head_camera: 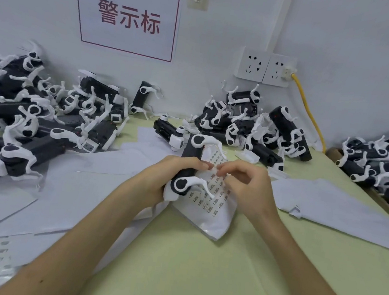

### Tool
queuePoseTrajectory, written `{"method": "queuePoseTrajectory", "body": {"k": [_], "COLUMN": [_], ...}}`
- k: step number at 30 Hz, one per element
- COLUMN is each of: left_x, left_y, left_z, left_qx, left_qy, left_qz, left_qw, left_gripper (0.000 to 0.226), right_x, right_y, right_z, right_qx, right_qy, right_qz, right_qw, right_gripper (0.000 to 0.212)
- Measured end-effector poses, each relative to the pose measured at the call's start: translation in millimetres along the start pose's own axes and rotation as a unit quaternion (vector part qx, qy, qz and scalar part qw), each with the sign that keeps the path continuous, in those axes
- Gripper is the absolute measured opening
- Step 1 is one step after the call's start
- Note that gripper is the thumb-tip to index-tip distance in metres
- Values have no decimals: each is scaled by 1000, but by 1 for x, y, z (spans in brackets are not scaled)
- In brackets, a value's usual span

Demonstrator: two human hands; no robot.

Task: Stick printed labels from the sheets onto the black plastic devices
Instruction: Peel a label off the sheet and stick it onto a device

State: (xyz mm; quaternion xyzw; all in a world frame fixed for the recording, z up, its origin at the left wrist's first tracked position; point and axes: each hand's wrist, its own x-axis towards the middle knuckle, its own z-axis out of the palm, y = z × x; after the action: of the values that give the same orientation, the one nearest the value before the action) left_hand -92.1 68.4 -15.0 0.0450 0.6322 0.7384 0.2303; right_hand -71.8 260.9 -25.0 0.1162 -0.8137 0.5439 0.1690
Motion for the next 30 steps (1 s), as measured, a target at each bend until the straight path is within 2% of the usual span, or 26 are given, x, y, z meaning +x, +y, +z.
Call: {"method": "queuePoseTrajectory", "body": {"k": [3,8,14,16,18,20,22,25,28,30], "left_x": [-4,-9,-8,-9,-9,-7,-5,-9,-15,-16], "left_y": [2,4,3,4,4,3,4,9,11,10], "left_z": [2,3,3,3,4,3,3,2,2,3], "left_qx": [11,4,-3,-11,-17,-7,-34,-122,-192,-202], "left_qy": [-7,-4,-8,-11,8,63,100,45,-39,-56], "left_qz": [-2,8,2,2,4,27,74,126,110,103], "left_qw": [1000,1000,1000,1000,1000,998,992,984,974,972], "left_gripper": [41,36,48,40,35,29,22,22,25,26], "right_x": [3,1,-1,0,3,6,7,7,6,6], "right_y": [-1,6,4,1,-4,-8,-8,-6,-6,-7], "right_z": [-5,2,2,0,-5,-11,-13,-11,-9,-9], "right_qx": [31,-127,-130,-51,90,187,238,260,274,286], "right_qy": [-5,-13,-9,-34,-54,-67,-80,-94,-107,-113], "right_qz": [15,-44,-90,-73,-23,37,77,102,113,117], "right_qw": [999,991,987,995,994,979,965,955,949,944], "right_gripper": [40,24,16,12,8,22,31,37,39,43]}}
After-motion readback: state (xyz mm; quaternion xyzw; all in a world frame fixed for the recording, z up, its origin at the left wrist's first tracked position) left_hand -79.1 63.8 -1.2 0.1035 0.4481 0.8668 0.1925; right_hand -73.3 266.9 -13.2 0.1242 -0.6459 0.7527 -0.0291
